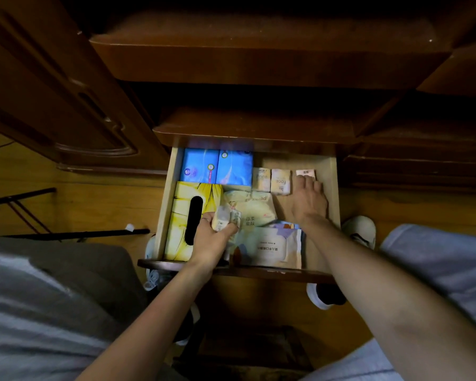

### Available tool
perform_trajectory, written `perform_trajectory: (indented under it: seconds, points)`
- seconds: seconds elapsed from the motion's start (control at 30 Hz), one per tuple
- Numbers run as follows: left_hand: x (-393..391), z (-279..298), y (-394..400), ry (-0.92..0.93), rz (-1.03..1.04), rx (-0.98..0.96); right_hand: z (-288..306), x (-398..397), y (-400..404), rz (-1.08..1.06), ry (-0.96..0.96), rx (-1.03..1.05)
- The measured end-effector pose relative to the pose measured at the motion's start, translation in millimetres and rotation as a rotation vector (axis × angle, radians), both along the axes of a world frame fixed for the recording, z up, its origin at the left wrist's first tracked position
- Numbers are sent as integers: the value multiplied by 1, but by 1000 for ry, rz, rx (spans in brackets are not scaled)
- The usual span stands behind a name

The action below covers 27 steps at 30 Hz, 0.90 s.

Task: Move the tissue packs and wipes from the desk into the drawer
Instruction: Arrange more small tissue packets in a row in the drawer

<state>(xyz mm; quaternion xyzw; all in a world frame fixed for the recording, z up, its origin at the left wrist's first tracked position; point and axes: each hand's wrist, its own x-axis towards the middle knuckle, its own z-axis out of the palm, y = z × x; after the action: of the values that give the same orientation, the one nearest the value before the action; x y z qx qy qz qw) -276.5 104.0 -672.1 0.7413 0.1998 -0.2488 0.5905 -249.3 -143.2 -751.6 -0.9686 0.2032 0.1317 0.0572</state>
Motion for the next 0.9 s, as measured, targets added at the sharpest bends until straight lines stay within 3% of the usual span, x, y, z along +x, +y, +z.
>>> perform_trajectory:
  seconds: [0.13, 0.33, 0.5, 0.63, 0.7, 0.8, 0.9]
  points:
    - [1, -3, 2, 6, -18, 40, 1, 6, -7, 21, -15, 20]
    - [1, -6, -6, -20, -46, 31, 11, 8, -11, -116, -188, 235]
    - [-2, -6, -9, -19, -79, 22, 14, 4, -10, -108, 20, 258]
    - [-5, -4, -9, -61, -100, 34, 39, -1, -4, -122, -116, 278]
    - [-5, -2, -11, -86, -97, 24, 62, 0, 4, -147, -40, 494]
    - [-8, 0, -19, -136, -135, 14, 95, -6, 29, -207, 258, 1124]
    - [-11, 1, -25, -145, -219, -8, 103, -21, 47, -186, 269, 1199]
